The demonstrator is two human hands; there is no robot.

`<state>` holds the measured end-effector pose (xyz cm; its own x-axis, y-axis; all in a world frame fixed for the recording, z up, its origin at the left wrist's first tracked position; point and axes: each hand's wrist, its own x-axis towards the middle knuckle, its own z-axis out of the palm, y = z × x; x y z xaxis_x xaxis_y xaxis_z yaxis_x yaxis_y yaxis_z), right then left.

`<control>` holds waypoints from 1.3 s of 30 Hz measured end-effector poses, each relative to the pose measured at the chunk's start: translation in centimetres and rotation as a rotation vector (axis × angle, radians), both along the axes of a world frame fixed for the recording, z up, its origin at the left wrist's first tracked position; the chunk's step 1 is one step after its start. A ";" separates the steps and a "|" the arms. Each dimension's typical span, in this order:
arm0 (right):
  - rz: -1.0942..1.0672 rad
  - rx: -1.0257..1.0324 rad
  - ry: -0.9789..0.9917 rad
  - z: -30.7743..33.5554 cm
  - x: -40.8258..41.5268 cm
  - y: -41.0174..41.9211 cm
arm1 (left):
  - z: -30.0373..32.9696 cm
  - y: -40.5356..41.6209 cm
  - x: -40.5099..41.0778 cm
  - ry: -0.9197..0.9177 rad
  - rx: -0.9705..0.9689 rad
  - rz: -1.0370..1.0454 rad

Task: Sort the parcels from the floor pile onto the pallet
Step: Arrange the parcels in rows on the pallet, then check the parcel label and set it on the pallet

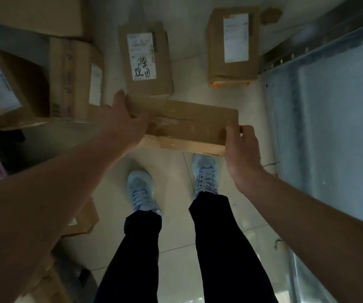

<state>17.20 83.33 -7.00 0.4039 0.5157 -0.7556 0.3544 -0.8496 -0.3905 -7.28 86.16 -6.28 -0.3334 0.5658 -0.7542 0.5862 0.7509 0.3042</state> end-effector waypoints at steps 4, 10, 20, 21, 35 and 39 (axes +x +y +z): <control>-0.206 -0.028 0.039 4.7 -2.5 0.8 | 5.3 0.5 -2.2 -0.051 0.116 0.037; -0.237 0.075 0.048 12.3 -5.4 2.5 | 14.5 2.0 -5.1 0.008 0.266 0.184; 0.020 0.263 0.206 32.8 -9.6 2.2 | 35.5 2.1 -10.1 -0.050 0.423 0.216; 0.047 0.281 0.203 35.5 -10.1 2.2 | 38.4 2.1 -10.4 -0.039 0.455 0.208; 0.699 0.730 0.052 68.6 -9.0 -4.2 | 74.9 -7.9 -11.3 -0.097 0.971 0.111; 0.735 0.844 0.114 75.2 -6.2 -7.3 | 80.6 -13.6 -8.1 0.000 1.148 0.170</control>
